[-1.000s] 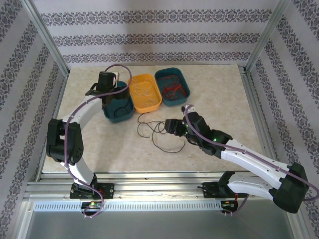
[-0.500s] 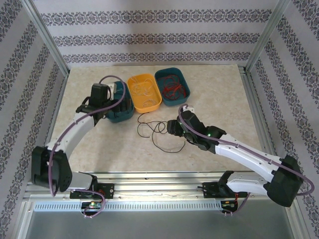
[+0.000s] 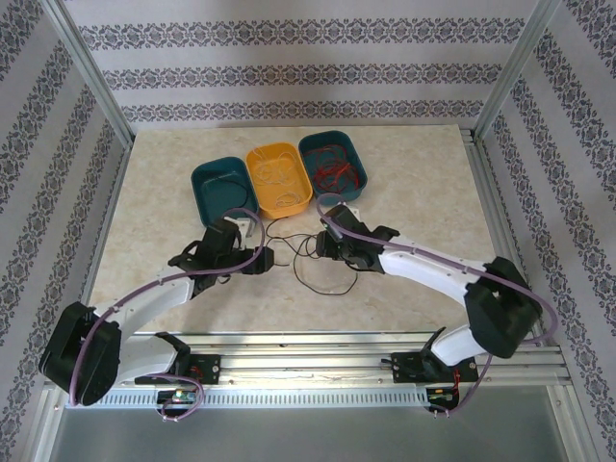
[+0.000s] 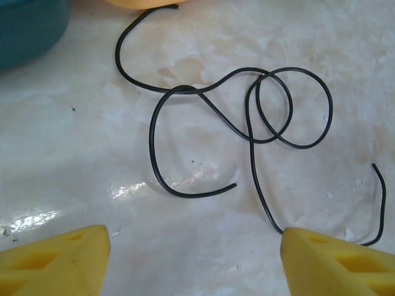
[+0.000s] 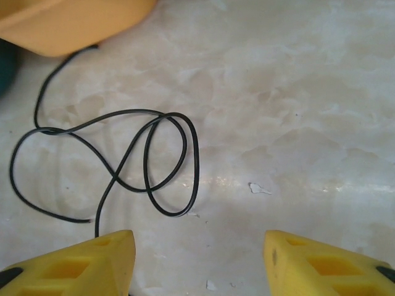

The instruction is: Untangle the cables

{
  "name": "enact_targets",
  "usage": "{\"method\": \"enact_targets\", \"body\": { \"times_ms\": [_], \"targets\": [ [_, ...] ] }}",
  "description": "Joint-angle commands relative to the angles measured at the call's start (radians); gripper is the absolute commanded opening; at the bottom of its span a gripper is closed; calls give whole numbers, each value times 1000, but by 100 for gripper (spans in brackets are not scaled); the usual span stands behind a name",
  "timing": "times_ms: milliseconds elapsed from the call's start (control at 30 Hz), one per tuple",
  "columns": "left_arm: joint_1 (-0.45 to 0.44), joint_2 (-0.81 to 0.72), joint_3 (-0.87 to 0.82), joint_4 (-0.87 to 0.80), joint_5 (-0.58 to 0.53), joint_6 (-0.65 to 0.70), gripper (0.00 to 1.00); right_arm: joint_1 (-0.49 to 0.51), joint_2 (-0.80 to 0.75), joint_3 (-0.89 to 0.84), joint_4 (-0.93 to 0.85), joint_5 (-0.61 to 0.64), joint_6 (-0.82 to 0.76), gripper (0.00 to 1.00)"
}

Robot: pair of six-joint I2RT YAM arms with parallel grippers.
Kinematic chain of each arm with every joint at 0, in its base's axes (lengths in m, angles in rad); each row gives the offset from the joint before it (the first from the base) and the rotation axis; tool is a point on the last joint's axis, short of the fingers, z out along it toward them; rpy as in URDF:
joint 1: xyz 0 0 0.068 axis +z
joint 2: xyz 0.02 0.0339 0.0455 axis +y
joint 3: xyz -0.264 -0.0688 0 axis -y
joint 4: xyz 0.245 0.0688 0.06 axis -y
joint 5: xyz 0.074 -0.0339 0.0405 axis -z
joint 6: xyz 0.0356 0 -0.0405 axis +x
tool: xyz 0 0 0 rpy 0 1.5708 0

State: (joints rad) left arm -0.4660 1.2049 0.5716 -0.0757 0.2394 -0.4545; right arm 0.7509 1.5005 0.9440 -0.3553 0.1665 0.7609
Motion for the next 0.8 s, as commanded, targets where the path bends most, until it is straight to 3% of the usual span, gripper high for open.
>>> {"method": "enact_targets", "body": {
  "times_ms": [0, 233, 500, 667, 767],
  "targets": [
    [-13, 46, -6, 133, -20, -28, 64, -16, 61, 47, 24, -40, 7, 54],
    [-16, 190, 6, 259, -22, -35, 56, -29, 186, 104, 50, -78, 9, 51],
    [-18, 341, 44, 291, -57, -7, 55, -36, 231, 109, 49, -70, 27, 48],
    [-20, 412, 62, 323, -46, -14, 40, -44, 257, 95, 56, -78, 37, 47],
    [-22, 445, 70, 341, -45, -21, 31, -47, 279, 88, 71, -77, 32, 41]
  ]
}}
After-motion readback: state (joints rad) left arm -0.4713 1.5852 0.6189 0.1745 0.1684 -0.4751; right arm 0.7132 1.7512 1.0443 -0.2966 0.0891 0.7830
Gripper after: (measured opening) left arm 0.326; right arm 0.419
